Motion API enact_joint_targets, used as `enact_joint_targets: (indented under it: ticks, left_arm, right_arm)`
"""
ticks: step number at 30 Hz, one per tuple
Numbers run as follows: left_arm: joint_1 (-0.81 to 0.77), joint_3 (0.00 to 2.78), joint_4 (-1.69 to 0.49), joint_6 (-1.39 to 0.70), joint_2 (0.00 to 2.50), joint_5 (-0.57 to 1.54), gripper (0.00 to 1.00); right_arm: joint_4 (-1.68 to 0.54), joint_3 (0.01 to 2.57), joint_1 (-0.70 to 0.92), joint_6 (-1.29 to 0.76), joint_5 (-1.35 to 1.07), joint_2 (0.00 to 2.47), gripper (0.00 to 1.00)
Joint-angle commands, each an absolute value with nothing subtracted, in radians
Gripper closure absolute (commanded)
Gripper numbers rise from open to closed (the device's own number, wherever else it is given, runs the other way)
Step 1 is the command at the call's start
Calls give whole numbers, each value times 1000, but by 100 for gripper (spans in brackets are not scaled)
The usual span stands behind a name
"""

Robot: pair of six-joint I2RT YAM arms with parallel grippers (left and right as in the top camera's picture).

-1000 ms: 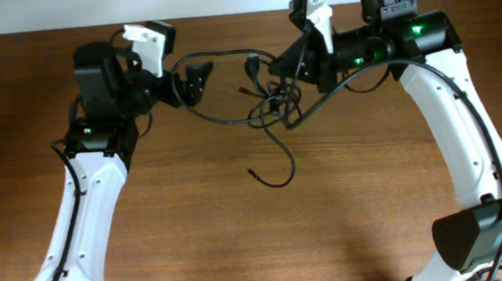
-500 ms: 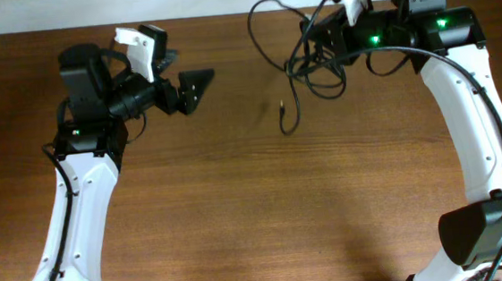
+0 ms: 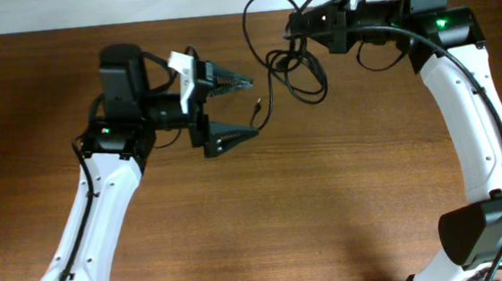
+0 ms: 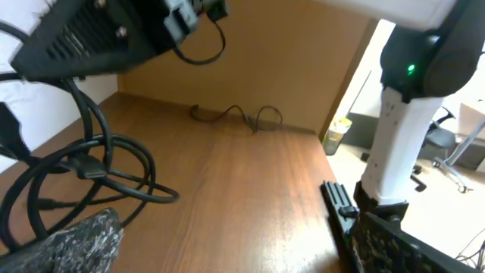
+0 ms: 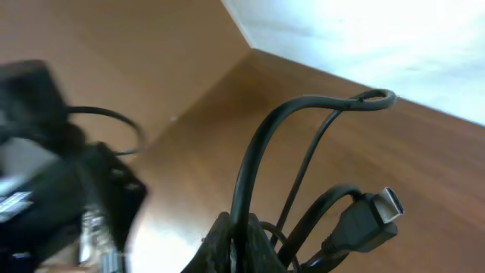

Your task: Untangle cables

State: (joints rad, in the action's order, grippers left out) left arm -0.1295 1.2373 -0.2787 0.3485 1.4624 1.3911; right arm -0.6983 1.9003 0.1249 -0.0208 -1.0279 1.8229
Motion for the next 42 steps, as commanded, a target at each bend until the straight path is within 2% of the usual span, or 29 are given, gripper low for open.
enact_joint_targets:
  ticks: [1, 3, 6, 11, 13, 14, 16, 22, 35, 38, 41, 42]
  left_arm:
    - [-148, 1242, -292, 400, 1440, 1283, 2]
    - [-148, 1242, -326, 417, 1441, 1160, 3]
    - [-148, 1242, -381, 485, 1441, 1107, 2]
    - [-148, 1242, -398, 492, 1441, 919, 15]
    - [-148, 1242, -399, 491, 1441, 900, 29]
    - [-148, 1242, -399, 491, 1441, 873, 44]
    - [-148, 1242, -399, 486, 1441, 806, 100]
    - [-147, 1242, -432, 484, 1440, 788, 100]
    - [-120, 1242, -484, 484, 1439, 788, 100]
    - [-86, 1242, -485, 484, 1431, 791, 100]
    - [-64, 1242, -476, 484, 1425, 888, 100]
    - [-64, 1242, -470, 485, 1425, 919, 100]
  right_arm:
    - [-692, 1919, 130, -70, -1264, 1796, 96]
    - [-691, 1919, 146, -88, -1299, 1796, 96]
    - [-691, 1919, 169, -93, -1302, 1795, 96]
    - [-639, 1919, 307, -96, -1303, 1796, 96]
    - [-572, 1919, 357, -139, -1307, 1796, 96]
    - [-541, 1919, 374, -162, -1306, 1796, 96]
    - [-460, 1919, 402, -211, -1308, 1795, 96]
    - [-403, 1919, 308, -223, -1305, 1795, 96]
    - [-405, 1919, -123, -215, -1277, 1795, 96]
    - [-430, 1919, -221, -215, -1267, 1795, 96]
    - [-577, 1919, -284, -142, -1298, 1795, 96]
    - [-627, 1919, -283, -97, -1314, 1795, 86]
